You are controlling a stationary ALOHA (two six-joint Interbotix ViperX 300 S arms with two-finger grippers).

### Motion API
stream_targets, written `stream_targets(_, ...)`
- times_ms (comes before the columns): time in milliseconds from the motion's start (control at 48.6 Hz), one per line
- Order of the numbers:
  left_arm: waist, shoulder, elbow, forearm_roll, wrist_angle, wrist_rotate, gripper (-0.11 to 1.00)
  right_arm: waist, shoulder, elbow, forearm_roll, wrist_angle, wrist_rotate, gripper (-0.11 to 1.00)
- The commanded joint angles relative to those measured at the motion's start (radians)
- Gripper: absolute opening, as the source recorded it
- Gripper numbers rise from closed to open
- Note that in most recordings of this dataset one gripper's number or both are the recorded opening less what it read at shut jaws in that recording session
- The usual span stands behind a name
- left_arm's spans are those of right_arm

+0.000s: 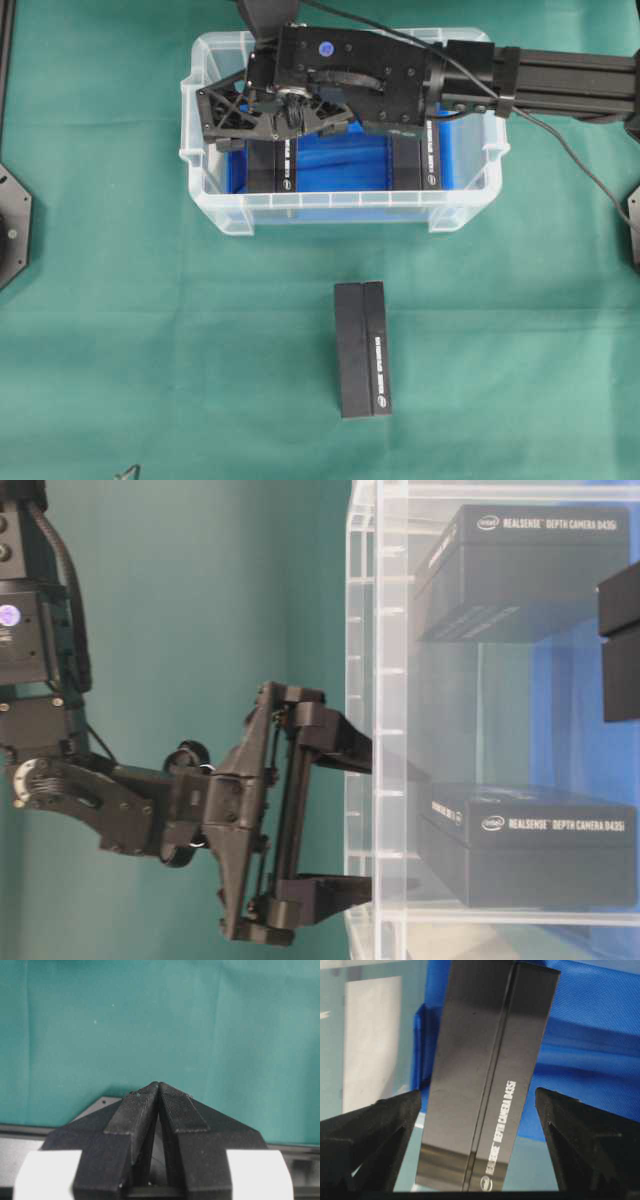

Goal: Take the box out of the case with the right arm.
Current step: 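Lower the right gripper around the left box and close on it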

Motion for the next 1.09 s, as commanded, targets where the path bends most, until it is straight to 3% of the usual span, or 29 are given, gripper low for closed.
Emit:
stream_targets(0,-0.002,0.002,-0.009,0.003,-0.005,-0.002,0.02,-0.003,-0.025,0.009,-0.003,-0.029,0.006,0.94)
stream_targets(288,-0.002,0.003,-0.009,0.003,-0.005,-0.002,0.02,-0.003,-0.009,0.06,-0.003,-0.107,0.04,0.94)
stream_targets(1070,-0.002,0.0,-0.009,0.002,-0.005,-0.003,0.02,-0.006,0.02,0.061,0.017,-0.109,0.097,0.94)
